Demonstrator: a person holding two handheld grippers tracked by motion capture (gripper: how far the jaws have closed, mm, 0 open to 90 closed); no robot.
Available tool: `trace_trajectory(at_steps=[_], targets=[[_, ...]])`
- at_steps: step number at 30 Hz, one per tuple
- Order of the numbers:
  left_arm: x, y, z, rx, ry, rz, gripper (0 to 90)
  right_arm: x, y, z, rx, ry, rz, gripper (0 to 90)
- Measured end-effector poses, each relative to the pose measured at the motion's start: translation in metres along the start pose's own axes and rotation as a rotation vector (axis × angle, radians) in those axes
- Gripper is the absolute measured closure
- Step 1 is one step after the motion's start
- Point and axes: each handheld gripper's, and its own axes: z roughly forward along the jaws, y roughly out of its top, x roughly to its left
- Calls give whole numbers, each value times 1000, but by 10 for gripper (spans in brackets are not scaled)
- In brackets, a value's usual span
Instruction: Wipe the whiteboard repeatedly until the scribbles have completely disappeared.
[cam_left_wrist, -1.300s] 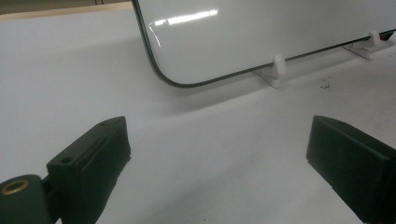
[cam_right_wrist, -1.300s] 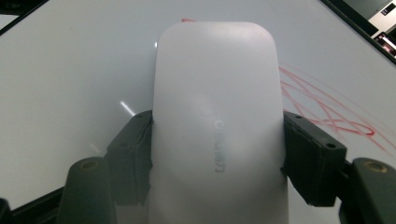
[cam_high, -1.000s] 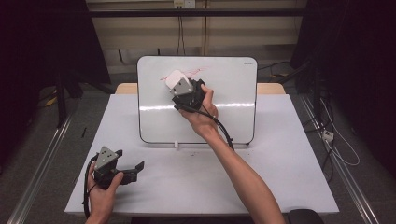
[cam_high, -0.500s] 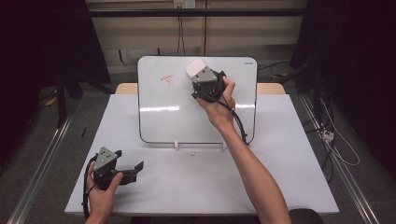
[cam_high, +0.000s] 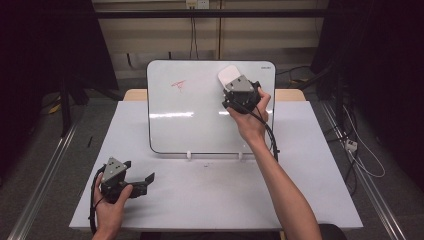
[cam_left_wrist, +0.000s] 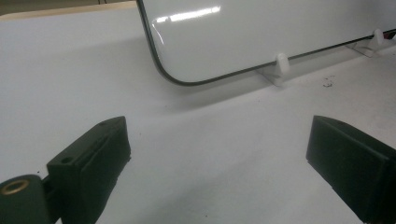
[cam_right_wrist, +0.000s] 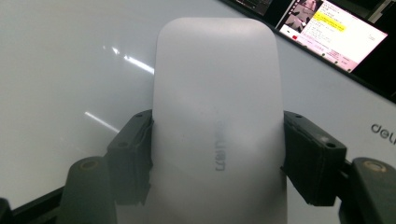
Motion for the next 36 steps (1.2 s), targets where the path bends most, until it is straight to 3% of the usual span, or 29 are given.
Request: trace_trajectory(at_steps=[6, 16, 24, 25, 29, 36], targets=[[-2, 1, 2, 7, -2, 8, 61, 12, -9, -6, 3, 15, -32, 318], [-2, 1, 3, 9, -2, 10, 61, 46, -18, -11, -4, 70, -113, 318], [-2, 1, 4, 8, -3, 7, 61, 73, -17, -11, -12, 142, -191, 318], [-2, 1, 4, 8, -3, 7, 61, 83, -16, -10, -13, 160, -214, 318], [-2, 1, 3, 9, -4, 8, 61, 97, -11, -9, -16, 179, -234, 318], [-2, 1, 3, 10, -7, 9, 61, 107, -3, -5, -2, 193, -271, 318]])
